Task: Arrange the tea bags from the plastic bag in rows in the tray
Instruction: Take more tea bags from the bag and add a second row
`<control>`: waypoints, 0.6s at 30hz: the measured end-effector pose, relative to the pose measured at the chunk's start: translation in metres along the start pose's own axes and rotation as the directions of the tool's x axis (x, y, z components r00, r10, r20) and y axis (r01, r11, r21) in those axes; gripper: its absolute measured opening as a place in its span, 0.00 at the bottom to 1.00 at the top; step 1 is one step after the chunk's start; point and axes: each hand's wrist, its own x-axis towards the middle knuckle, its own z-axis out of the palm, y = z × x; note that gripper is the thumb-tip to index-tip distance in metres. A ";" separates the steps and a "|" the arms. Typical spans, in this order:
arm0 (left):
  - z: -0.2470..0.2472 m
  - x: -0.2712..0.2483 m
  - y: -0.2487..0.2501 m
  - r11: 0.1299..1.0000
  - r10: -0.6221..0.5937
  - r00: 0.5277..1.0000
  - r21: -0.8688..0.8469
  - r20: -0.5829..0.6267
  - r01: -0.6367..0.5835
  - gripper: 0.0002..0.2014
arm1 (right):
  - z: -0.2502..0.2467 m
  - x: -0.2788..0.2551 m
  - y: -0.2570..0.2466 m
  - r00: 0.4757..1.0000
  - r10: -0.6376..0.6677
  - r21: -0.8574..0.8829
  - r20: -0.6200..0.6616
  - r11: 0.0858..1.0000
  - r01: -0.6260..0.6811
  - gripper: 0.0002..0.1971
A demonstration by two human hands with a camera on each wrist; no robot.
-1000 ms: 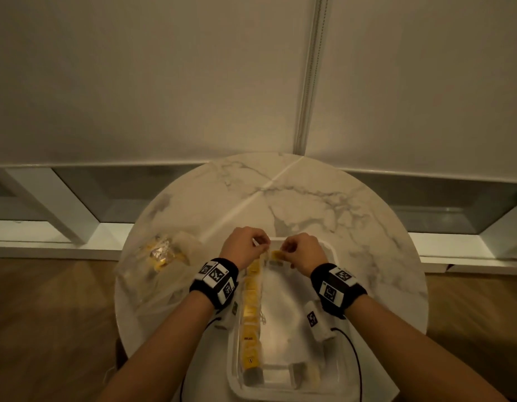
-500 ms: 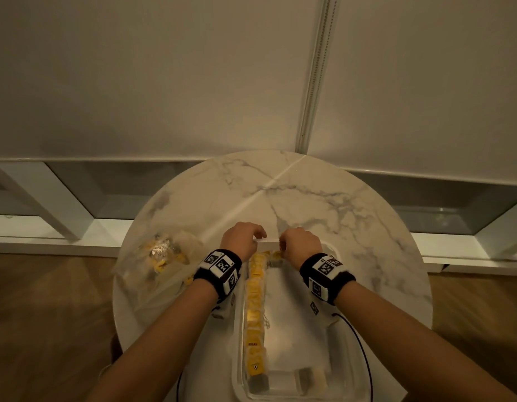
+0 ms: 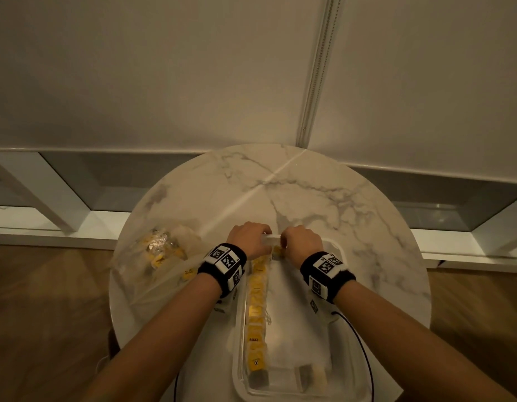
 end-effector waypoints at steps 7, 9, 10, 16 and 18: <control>0.002 -0.002 -0.001 0.999 -0.004 0.999 -0.038 -0.033 0.002 0.20 | -0.015 -0.022 0.022 0.996 0.012 0.171 -0.092 0.985 0.004 0.14; 0.000 -0.004 0.000 0.999 -0.003 0.999 -0.045 -0.034 0.002 0.21 | -0.023 -0.041 0.025 0.997 0.002 0.271 -0.075 0.962 0.018 0.09; 0.000 -0.006 0.000 0.999 -0.007 0.999 -0.049 -0.034 0.005 0.20 | -0.023 -0.054 0.025 0.999 -0.025 0.297 -0.029 0.954 0.032 0.07; 0.003 -0.010 0.005 1.000 0.029 0.999 -0.009 -0.044 -0.029 0.24 | -0.001 -0.118 0.013 0.810 -0.133 0.012 0.571 0.988 0.154 0.16; 0.006 -0.012 0.010 0.996 0.073 0.996 0.051 -0.060 -0.070 0.27 | 0.012 -0.125 0.006 0.766 -0.121 -0.124 0.631 0.959 0.254 0.23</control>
